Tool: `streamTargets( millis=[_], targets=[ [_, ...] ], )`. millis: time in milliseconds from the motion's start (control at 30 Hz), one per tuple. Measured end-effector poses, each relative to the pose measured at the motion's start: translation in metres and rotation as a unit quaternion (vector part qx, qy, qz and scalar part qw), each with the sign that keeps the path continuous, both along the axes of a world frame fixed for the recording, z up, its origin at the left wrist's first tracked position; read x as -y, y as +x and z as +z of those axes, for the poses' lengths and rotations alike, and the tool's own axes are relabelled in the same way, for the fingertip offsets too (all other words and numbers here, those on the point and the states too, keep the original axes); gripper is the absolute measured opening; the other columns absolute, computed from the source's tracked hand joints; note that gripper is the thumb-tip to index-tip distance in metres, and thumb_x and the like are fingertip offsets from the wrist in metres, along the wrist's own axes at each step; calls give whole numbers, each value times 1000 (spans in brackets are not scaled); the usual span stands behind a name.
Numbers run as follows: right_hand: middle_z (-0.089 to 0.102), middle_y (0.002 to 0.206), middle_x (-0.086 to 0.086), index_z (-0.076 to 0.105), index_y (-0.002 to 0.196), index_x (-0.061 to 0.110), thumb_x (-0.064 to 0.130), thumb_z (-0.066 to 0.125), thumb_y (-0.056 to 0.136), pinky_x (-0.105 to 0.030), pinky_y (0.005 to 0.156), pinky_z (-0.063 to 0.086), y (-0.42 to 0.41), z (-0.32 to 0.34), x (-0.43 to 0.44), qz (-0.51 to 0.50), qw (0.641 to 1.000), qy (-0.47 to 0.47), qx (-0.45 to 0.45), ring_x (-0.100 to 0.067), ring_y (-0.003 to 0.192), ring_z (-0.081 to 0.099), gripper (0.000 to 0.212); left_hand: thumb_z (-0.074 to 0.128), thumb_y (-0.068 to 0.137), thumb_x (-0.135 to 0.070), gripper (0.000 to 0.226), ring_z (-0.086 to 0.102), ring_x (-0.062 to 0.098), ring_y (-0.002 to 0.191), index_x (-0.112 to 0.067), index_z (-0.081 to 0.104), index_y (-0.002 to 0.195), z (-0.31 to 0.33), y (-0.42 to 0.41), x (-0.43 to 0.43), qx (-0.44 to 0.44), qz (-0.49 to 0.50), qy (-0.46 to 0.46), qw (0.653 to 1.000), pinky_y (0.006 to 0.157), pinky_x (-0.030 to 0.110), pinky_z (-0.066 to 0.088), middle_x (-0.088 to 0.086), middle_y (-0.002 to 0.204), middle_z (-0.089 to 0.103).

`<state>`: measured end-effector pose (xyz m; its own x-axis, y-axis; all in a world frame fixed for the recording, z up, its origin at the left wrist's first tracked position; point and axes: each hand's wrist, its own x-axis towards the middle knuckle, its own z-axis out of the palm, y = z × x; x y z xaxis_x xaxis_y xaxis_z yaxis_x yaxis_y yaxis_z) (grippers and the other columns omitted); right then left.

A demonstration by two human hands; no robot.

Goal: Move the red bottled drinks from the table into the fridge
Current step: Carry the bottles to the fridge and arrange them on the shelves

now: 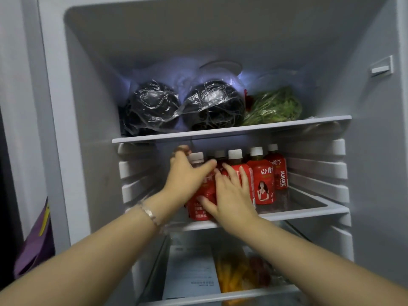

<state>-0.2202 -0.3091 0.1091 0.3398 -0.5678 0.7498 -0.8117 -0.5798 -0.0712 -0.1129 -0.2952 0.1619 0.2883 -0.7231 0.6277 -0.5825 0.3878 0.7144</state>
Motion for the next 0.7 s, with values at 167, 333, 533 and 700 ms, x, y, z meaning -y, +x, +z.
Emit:
streamTargets(
  millis=[167, 333, 533, 700],
  targets=[
    [48, 135, -20, 64, 110, 11, 29, 85, 61, -55, 101, 32, -28, -12, 13, -2, 999, -40, 24, -40, 125, 47, 56, 66, 84, -39, 81, 43, 31, 123, -20, 16, 146, -42, 9, -6, 102, 6, 108, 989, 103, 40, 40, 12, 135, 31],
    [24, 151, -12, 51, 128, 13, 20, 74, 78, -45, 108, 30, -37, 3, 16, -15, 999, 19, -26, -30, 141, 24, 55, 67, 81, -44, 82, 46, 34, 120, -21, 20, 145, -43, -2, 3, 152, 39, 69, 985, 102, 41, 42, 11, 133, 27],
    [1, 159, -7, 37, 138, 12, 2, 62, 82, -39, 113, 29, -48, 12, 15, -67, 987, 97, -105, -24, 147, 2, 63, 49, 86, -60, 91, 44, 36, 123, -24, -3, 150, -37, -14, 18, 238, 144, 174, 945, 96, 44, 40, 18, 140, 36],
    [56, 118, -5, 60, 111, 16, 17, 50, 90, -36, 91, 43, -41, 5, -16, -36, 997, 62, -6, -24, 110, 50, 23, 51, 94, -35, 36, 59, 32, 105, -6, 55, 115, -19, -6, -17, 294, 134, 225, 919, 84, 34, 46, 14, 114, 63]
  ],
)
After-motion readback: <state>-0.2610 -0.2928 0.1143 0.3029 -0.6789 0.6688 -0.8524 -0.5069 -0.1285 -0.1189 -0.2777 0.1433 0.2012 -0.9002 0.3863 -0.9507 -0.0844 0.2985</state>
